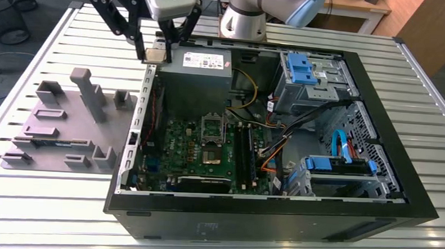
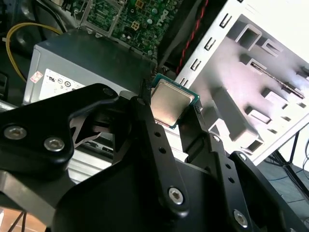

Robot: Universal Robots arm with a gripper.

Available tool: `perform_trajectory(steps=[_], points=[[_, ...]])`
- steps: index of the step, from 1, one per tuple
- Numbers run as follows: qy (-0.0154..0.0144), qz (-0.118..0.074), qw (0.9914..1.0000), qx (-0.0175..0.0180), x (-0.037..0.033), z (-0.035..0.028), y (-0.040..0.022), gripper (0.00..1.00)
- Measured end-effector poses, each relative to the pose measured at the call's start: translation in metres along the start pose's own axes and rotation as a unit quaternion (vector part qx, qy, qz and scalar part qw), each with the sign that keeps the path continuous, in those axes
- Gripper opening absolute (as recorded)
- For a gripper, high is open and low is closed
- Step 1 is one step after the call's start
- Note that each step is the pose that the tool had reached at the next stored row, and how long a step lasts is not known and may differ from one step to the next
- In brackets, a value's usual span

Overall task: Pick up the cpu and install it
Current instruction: 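Pick up the cpu and move it towards the insertion slot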

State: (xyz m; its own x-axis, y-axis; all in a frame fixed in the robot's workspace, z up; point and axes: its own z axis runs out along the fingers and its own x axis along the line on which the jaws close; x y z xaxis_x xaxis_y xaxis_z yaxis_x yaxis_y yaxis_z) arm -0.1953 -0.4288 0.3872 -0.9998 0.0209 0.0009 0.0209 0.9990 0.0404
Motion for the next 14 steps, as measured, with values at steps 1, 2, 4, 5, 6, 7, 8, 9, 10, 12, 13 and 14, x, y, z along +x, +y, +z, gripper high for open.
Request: perform_trajectory(steps=[1,2,4,5,6,7,8,9,10,12,13,14], points=[[0.0,0.0,1.0,0.0,-0.0022,0.0001,0.0,0.47],[0.0,0.0,1.0,0.0,-0.0045,0.0002,0.0001,0.47],[0.0,0.0,1.0,0.0,-0.0085,0.0002,0.0002,0.47],[0.0,0.0,1.0,0.0,-0.0105,0.0003,0.0002,0.47],[0.0,0.0,1.0,0.0,-0.0125,0.0003,0.0002,0.47],[0.0,0.0,1.0,0.0,-0.0143,0.0003,0.0003,0.47],[0.0,0.0,1.0,0.0,-0.0162,0.0004,0.0003,0.47],[0.0,0.0,1.0,0.0,-0.0183,0.0005,0.0004,0.47],[0.0,0.0,1.0,0.0,-0.0202,0.0005,0.0004,0.47],[0.0,0.0,1.0,0.0,-0.024,0.0006,0.0005,0.47],[0.0,0.0,1.0,0.0,-0.026,0.0006,0.0005,0.47],[0.0,0.0,1.0,0.0,-0.0279,0.0006,0.0006,0.47]])
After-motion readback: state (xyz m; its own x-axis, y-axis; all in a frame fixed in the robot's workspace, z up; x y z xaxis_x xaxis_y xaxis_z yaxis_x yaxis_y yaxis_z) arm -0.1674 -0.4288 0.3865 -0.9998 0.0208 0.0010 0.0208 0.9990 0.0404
